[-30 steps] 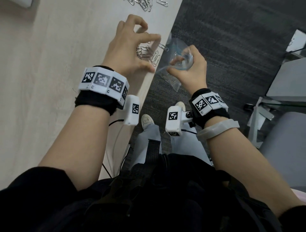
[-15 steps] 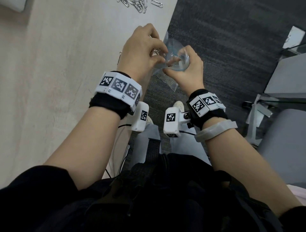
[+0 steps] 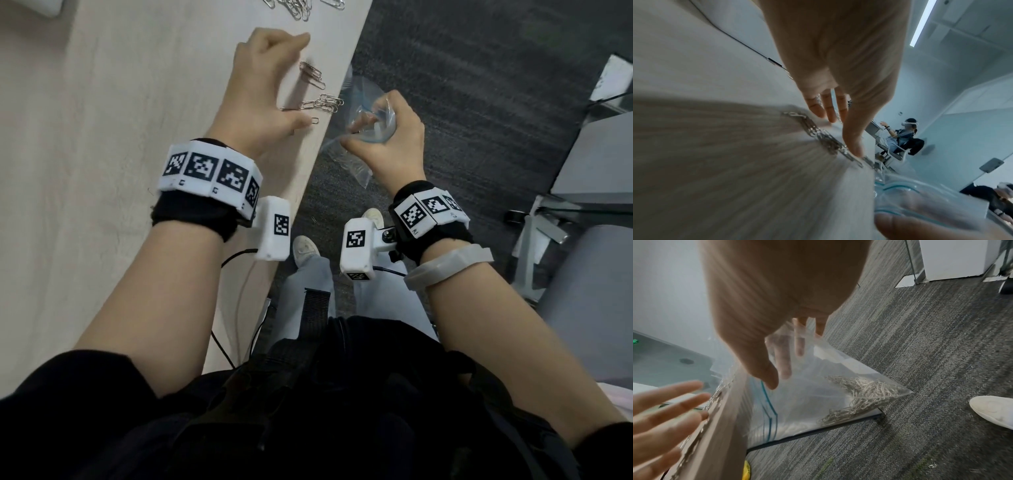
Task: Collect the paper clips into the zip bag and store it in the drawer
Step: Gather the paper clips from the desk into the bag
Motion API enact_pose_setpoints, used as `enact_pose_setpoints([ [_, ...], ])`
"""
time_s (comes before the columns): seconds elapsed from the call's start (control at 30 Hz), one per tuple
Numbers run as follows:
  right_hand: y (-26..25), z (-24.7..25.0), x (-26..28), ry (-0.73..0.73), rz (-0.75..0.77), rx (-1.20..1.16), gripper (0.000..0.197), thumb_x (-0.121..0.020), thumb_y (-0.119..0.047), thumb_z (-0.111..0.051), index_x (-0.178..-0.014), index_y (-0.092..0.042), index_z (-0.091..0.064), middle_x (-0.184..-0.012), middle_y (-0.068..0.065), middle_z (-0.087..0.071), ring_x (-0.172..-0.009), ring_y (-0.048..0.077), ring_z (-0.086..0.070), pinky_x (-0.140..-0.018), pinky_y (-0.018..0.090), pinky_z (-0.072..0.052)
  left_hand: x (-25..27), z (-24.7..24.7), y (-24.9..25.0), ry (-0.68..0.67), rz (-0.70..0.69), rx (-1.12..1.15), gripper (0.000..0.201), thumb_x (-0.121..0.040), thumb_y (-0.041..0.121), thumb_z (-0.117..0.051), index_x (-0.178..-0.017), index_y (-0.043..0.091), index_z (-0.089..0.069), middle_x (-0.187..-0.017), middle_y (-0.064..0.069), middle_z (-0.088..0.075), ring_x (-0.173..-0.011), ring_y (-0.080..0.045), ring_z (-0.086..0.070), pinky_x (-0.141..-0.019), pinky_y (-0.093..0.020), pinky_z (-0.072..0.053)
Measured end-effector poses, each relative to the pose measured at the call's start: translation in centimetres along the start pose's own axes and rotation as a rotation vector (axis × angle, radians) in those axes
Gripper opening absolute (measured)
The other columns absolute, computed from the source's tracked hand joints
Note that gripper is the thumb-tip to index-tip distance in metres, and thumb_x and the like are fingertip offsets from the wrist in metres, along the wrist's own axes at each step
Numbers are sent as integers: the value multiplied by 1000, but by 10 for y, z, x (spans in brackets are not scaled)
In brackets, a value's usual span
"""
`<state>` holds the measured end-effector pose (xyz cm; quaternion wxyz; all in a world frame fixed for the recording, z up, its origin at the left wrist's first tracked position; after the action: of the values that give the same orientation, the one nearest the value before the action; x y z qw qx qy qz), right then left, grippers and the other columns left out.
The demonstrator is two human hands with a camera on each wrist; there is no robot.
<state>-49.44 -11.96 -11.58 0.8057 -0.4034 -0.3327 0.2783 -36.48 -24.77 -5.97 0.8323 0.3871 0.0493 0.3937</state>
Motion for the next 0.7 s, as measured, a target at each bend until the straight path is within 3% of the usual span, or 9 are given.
enact_pose_setpoints([
  [0.1, -1, -1, 1, 4, 4, -9, 40, -54, -47, -75, -72, -39, -40, -87, 11, -68, -91, 29, -64, -83, 48, -52, -2, -8, 1, -42, -5, -72, 72, -67, 26, -80, -132, 14, -50, -131, -12, -42, -121, -25, -36, -93, -9, -23],
  [0.23, 0, 0, -1, 21, -2, 2, 41, -53, -48, -76, -72, -39, -41, -86, 13, -68, -89, 28, -65, -81, 47, -53, -6, -19, 7, 17, -46, 0, 42, -71, 16, -77, -111, 12, -66, -114, -12, -55, -91, -14, -48, -76, -15, -42],
  [0.33, 1, 1, -1, 31, 10, 4, 39, -54, -45, -75, -71, -38, -41, -84, 12, -68, -87, 31, -64, -80, 49, -52, -8, -25, 11, 45, -60, 11, 26, -73, 10, -73, -99, 10, -71, -102, -12, -60, -79, -11, -50, -76, -28, -50],
  [0.43, -2, 2, 0, 31, 14, 10, 38, -54, -44, -74, -70, -37, -40, -84, 12, -67, -87, 30, -62, -79, 48, -52, -8, -31, 17, 68, -84, 10, 18, -74, 9, -68, -92, 8, -73, -97, -12, -62, -76, -12, -51, -75, -31, -49],
  [0.53, -4, 3, 1, 28, 22, 7, 37, -56, -42, -71, -69, -37, -38, -82, 12, -63, -85, 29, -60, -74, 45, -51, -7, -39, 25, -3, -131, -45, 17, -76, 12, -69, -91, 6, -73, -98, -13, -63, -83, -20, -58, -78, -35, -49],
  [0.6, -5, 3, 1, 24, 21, 11, 36, -56, -40, -71, -68, -36, -37, -80, 10, -62, -83, 28, -60, -73, 46, -51, -5, -42, 31, -28, -157, -23, 16, -76, 10, -69, -91, 3, -72, -98, -15, -64, -84, -20, -60, -78, -34, -50],
  [0.7, -3, 2, 2, 25, 17, 18, 36, -55, -42, -71, -68, -36, -37, -82, 11, -66, -86, 30, -62, -77, 47, -51, 1, -30, 29, 86, -108, 106, 20, -72, 1, -65, -91, 5, -73, -94, -13, -65, -80, -12, -57, -71, -21, -51],
])
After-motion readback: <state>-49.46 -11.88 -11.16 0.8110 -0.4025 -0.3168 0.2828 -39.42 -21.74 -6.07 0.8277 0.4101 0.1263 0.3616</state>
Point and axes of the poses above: each hand's wrist, its own x-axis away from the middle knuckle, its own z-axis out of the back of the hand, y = z × x, the point moved 3 cm from there along -x, towards the middle knuckle
